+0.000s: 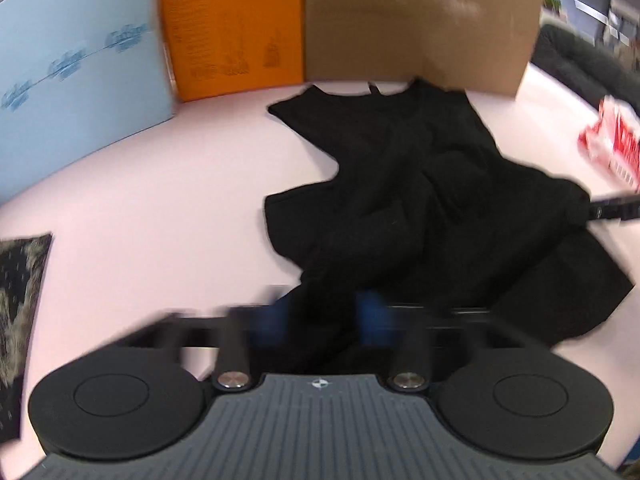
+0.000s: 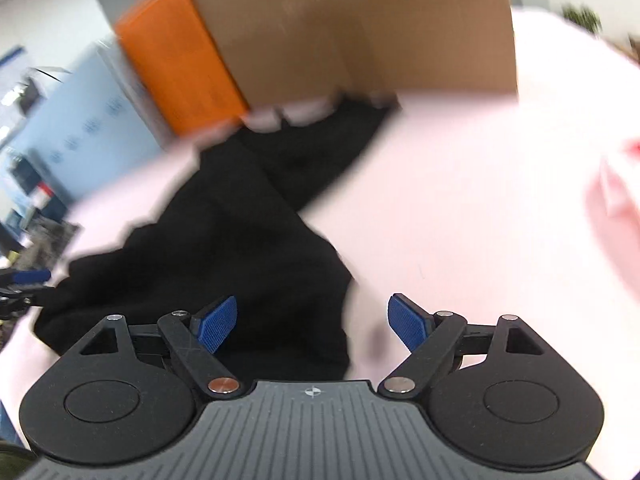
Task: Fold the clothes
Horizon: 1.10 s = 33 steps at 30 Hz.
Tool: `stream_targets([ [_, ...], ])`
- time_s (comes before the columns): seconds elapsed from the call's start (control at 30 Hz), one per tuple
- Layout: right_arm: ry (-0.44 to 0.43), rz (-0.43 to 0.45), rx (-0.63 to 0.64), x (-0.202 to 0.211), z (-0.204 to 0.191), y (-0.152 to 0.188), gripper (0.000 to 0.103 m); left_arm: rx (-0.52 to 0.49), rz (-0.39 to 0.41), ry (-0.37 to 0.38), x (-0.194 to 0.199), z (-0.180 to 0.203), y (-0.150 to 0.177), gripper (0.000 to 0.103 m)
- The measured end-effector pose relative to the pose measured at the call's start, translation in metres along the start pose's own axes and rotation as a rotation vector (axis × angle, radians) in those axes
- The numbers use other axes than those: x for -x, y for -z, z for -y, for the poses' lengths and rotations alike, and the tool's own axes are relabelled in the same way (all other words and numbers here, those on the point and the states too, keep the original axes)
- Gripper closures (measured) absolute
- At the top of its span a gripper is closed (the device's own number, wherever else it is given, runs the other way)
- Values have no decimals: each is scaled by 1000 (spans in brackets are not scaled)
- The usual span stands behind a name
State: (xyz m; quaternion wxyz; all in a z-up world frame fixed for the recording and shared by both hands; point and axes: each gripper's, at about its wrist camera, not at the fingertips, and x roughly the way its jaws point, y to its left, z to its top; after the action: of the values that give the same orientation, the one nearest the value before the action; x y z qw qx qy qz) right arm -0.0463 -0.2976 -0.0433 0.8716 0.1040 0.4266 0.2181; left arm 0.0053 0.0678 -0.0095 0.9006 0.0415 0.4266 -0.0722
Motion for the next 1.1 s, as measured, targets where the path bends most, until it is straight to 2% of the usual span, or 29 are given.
stream_targets([
  [0.07, -86, 5, -36, 0, -3, -8, 97, 0, 57, 27, 11, -2, -16, 93],
  [0.1, -92, 66, -48, 10, -5, -15, 99, 2, 97, 39, 21, -4, -24, 93],
  [0.2, -124, 229, -15, 55, -21, -41, 99, -22, 195, 43, 53, -12, -45, 93],
  [0.27, -154, 271, 43, 86, -34, -53, 99, -59, 236, 40, 73, -15, -50, 92],
  [0.33, -168, 261, 118, 109, -53, -56, 99, -104, 241, 48, 88, -16, -46, 88],
  [0.37, -174, 232, 158, 120, -62, -53, 99, -134, 220, 65, 92, -15, -39, 88],
  [0.43, -169, 132, 235, 130, -76, -38, 99, -242, 144, 100, 94, -13, -17, 70],
  [0.47, -179, 37, 259, 128, -80, -29, 95, -320, 103, 103, 94, -10, -3, 47],
  [0.5, -185, -93, 299, 121, -81, -18, 87, -397, 62, 106, 94, -7, 12, 32],
  [0.53, -189, -228, 341, 114, -82, -6, 60, -472, 36, 100, 95, -6, 25, 32],
  [0.57, -141, -299, 421, 110, -84, 7, 49, -521, 13, 84, 97, -7, 35, 32],
  [0.6, -87, -341, 484, 109, -83, 16, 50, -569, -10, 68, 98, -8, 43, 32],
  [0.67, -25, -356, 485, 111, -72, 15, 49, -597, -30, 23, 102, -16, 45, 32],
  [0.77, 1, -247, 379, 128, -56, -15, 49, -664, 6, -78, 116, -34, 23, 32],
  [0.83, 18, -185, 368, 142, -51, -44, 47, -695, 57, -149, 134, -48, -6, 32],
  [0.9, 46, -131, 402, 157, -56, -80, 42, -698, 129, -232, 155, -63, -40, 29],
  [0.93, 61, -94, 420, 164, -59, -99, 35, -680, 169, -269, 165, -70, -57, 27],
  [0.97, 72, -45, 429, 170, -62, -113, 30, -643, 213, -299, 173, -77, -73, 21],
  [1.03, 89, 61, 434, 182, -66, -137, 27, -499, 282, -319, 177, -93, -97, 20],
  [1.07, 92, 120, 420, 182, -67, -144, 27, -414, 305, -318, 176, -100, -105, 20],
  [1.1, 88, 171, 390, 177, -63, -144, 27, -315, 289, -306, 164, -107, -108, 20],
])
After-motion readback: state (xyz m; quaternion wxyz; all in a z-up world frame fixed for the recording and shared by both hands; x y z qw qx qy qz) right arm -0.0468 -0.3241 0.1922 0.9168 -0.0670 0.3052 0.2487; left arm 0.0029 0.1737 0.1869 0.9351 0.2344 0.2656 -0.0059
